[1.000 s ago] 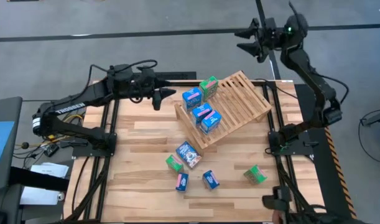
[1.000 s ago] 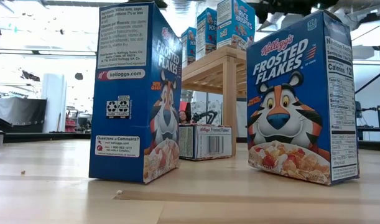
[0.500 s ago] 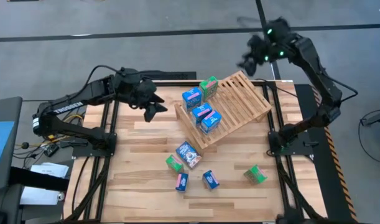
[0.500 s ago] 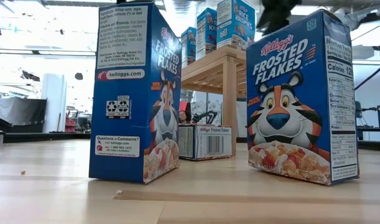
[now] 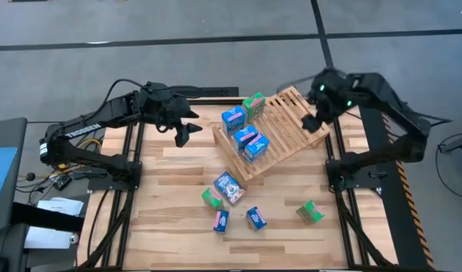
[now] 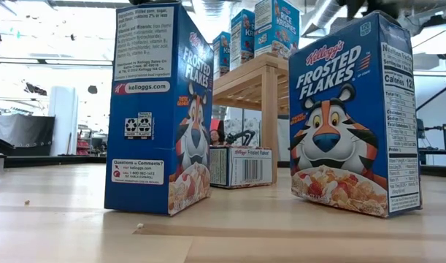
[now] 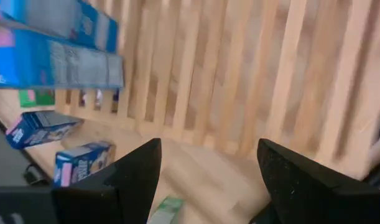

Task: Stack cereal on shelf
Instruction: Put the right green cereal box aligned with the other green cereal box on the shelf

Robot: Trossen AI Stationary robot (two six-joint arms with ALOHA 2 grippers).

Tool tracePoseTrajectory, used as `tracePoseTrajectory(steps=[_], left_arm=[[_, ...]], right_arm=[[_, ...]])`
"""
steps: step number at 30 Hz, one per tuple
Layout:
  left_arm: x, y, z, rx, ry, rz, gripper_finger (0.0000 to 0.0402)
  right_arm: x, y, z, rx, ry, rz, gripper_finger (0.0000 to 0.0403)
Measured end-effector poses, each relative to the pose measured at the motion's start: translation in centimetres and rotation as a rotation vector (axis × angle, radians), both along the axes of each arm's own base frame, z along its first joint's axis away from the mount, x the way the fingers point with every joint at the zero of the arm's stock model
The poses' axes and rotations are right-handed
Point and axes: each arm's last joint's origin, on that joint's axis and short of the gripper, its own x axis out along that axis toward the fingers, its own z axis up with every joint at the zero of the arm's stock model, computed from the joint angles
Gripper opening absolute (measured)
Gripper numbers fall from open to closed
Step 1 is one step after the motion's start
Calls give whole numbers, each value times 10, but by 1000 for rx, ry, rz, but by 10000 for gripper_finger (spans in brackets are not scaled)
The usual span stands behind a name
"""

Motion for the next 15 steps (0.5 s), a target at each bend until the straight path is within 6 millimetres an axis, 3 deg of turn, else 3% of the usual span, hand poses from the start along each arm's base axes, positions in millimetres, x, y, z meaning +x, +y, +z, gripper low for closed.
tracePoseTrajectory(steps=[6, 15], left_arm=[[-1, 4, 0, 36, 12, 11, 233], [-4, 16, 3, 108, 5, 30, 233]], right_arm=[[-13, 40, -24, 112, 58, -79, 292], [-8, 93, -70, 215, 265, 19, 292]])
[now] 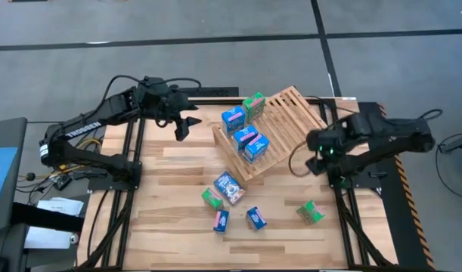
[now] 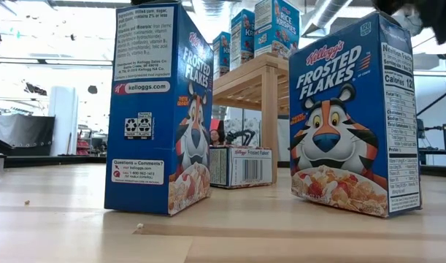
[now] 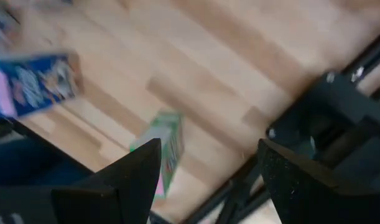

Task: Stack cereal on shelf
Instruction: Put the right green cereal box aligned with the other green cereal box on the shelf

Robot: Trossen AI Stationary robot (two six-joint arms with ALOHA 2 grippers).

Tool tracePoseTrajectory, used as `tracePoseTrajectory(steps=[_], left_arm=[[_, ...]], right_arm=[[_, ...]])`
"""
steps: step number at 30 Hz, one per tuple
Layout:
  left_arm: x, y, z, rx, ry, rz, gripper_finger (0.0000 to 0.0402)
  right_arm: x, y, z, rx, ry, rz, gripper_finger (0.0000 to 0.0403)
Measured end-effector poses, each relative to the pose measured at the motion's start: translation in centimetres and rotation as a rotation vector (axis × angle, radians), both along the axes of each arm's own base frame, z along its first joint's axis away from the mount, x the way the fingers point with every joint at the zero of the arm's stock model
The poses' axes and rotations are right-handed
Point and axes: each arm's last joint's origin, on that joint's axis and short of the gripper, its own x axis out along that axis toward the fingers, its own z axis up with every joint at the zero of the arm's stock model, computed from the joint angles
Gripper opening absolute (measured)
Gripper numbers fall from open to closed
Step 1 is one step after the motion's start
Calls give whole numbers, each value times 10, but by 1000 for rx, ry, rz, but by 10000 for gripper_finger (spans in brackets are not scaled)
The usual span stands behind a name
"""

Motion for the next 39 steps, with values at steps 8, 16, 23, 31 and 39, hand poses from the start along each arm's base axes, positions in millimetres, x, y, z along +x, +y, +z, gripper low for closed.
tracePoseTrajectory(steps=[8, 16, 23, 31, 39], left_arm=[[-4, 11, 1, 19, -10, 41, 233], [-7, 16, 1, 9, -14, 51, 233], [-7, 16, 1, -8, -20, 21, 233], [-5, 17, 0, -4, -11, 16, 233], [-5, 17, 0, -3, -11, 16, 233]], right_arm=[[9, 45, -5, 73, -8, 72, 292], [13, 83, -19, 78, 122, 180, 295], [28, 101, -29, 99, 109, 160, 346], [39, 121, -54, 55, 198, 216, 379], [30, 125, -101, 64, 173, 168, 375]])
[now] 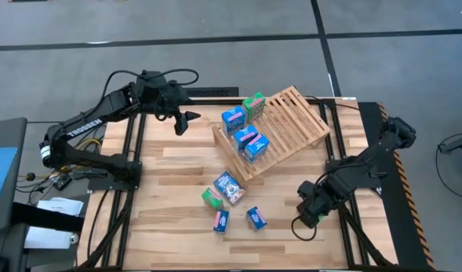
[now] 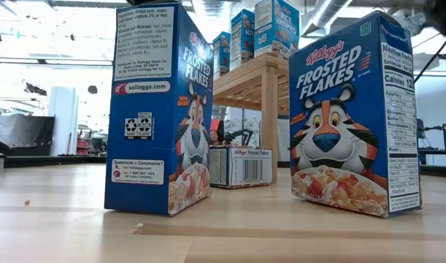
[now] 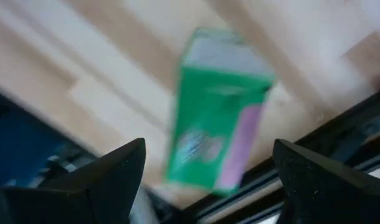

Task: Stack cereal on shelf
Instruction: Put the right green cereal box aligned with the other green cereal box on the shelf

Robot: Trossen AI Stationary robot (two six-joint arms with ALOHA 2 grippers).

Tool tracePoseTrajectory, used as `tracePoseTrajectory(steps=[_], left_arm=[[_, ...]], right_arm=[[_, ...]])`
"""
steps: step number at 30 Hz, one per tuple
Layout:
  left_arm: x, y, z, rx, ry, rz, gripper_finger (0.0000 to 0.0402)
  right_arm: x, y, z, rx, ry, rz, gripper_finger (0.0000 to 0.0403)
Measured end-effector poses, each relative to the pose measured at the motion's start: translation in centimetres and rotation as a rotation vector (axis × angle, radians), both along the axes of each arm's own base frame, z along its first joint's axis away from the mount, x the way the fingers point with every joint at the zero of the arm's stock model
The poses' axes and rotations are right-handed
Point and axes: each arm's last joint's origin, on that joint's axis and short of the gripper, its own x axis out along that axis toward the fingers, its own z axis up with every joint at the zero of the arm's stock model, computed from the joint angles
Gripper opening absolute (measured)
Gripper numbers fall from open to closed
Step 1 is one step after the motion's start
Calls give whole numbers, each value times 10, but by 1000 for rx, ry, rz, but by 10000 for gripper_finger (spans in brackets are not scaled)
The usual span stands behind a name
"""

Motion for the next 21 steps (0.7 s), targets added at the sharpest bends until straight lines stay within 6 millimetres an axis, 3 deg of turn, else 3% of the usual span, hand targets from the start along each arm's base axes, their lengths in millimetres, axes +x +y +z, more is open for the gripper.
tracePoseTrajectory(steps=[7, 21], left_arm=[[0, 0, 0, -7, -3, 7, 233], [0, 0, 0, -1, 0, 16, 233]], right_arm=[[-2, -1, -18, -10, -28, 48, 363], [0, -2, -18, 30, -26, 134, 212]])
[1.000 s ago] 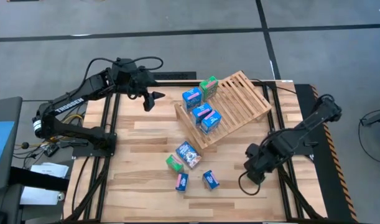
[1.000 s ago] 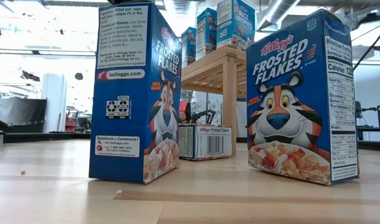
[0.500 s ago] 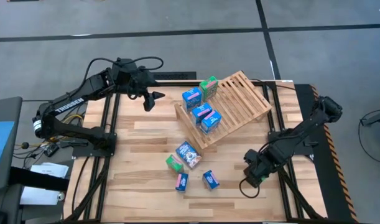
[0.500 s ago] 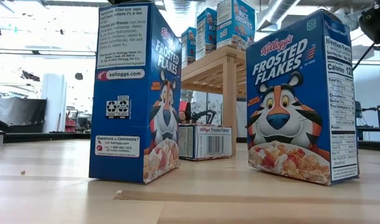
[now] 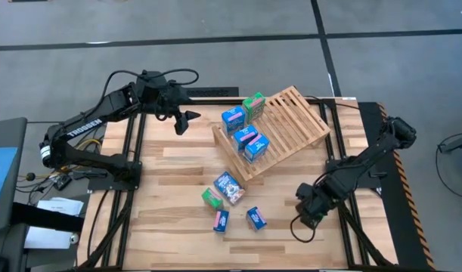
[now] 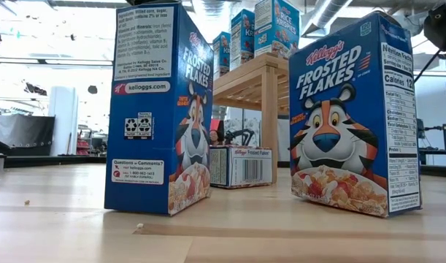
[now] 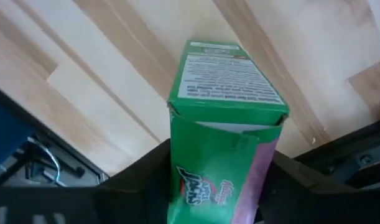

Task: Stack cereal on shelf
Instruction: Put the right green cereal box aligned with the other green cereal box on the shelf

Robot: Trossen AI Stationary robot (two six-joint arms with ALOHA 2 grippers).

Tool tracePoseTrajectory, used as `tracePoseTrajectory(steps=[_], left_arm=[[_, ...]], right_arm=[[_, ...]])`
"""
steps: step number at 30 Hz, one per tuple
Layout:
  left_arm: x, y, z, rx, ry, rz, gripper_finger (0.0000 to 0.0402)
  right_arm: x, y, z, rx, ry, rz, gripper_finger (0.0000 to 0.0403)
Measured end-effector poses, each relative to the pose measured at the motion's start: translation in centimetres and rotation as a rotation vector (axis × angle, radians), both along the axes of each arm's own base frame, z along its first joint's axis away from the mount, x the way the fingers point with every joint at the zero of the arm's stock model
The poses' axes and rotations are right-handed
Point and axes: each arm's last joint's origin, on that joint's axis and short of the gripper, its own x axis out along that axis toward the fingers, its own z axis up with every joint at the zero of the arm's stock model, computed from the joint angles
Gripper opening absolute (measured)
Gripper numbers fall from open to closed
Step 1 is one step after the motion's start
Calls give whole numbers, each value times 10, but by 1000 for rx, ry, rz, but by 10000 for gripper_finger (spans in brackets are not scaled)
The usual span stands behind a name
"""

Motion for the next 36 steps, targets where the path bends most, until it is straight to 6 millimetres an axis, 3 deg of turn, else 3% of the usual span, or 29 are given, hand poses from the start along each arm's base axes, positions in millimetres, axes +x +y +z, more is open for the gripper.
tracePoseTrajectory(steps=[6, 15, 21, 29, 36], left_arm=[[0, 0, 0, -1, 0, 0, 233], [0, 0, 0, 13, 6, -8, 233], [0, 0, 0, 13, 5, -8, 233], [0, 0, 0, 13, 5, -8, 233], [0, 0, 0, 13, 6, -8, 233]], right_arm=[[0, -13, 10, 48, -49, 49, 185], [-7, -57, 40, 96, -210, 68, 170], [-10, -88, 88, 138, -374, 144, 164], [-17, -131, 157, -63, -548, 201, 155], [-6, -168, 188, -336, -486, 355, 153]])
